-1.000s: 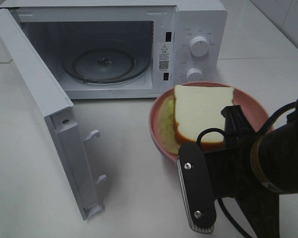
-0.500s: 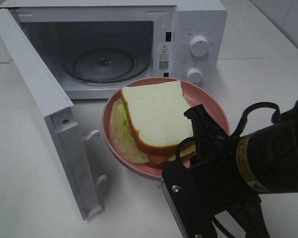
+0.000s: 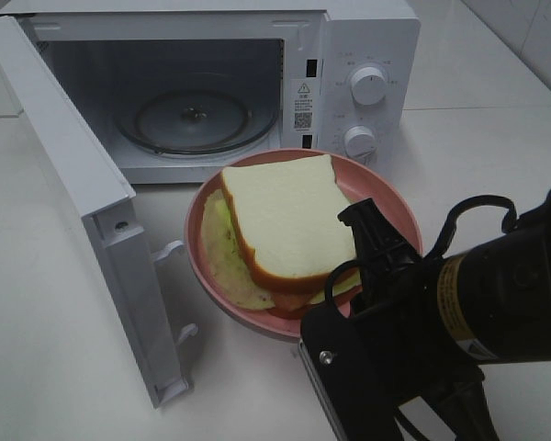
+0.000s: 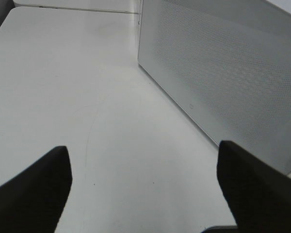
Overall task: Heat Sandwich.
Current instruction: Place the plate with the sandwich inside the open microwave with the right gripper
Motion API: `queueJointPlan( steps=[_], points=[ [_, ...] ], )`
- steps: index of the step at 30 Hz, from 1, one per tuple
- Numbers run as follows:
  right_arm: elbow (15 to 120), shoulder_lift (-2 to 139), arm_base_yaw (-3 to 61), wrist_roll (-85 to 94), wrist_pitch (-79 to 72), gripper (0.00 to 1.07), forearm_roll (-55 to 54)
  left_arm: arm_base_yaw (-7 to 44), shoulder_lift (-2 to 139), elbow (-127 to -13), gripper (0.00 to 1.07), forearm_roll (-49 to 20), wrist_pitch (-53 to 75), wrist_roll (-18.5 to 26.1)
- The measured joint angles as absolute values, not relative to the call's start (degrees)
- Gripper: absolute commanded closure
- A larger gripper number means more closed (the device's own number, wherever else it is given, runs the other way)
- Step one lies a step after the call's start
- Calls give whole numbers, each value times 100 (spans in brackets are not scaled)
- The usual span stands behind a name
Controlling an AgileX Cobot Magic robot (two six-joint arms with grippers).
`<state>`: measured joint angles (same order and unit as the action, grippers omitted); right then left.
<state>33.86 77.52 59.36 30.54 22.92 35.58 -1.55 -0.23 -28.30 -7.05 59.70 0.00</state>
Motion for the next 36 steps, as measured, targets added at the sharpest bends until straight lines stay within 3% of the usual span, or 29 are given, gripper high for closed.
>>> queueJointPlan(
  steps=[11,36],
  points=[
    [3495,7930,5930,3105,1730,107,3570,-155,-23,-2830,31,-705,5970,0],
    [5157,9803,4807,3083,842,107,4566,-155,-23,-2830,31,-705,5970,0]
  ],
)
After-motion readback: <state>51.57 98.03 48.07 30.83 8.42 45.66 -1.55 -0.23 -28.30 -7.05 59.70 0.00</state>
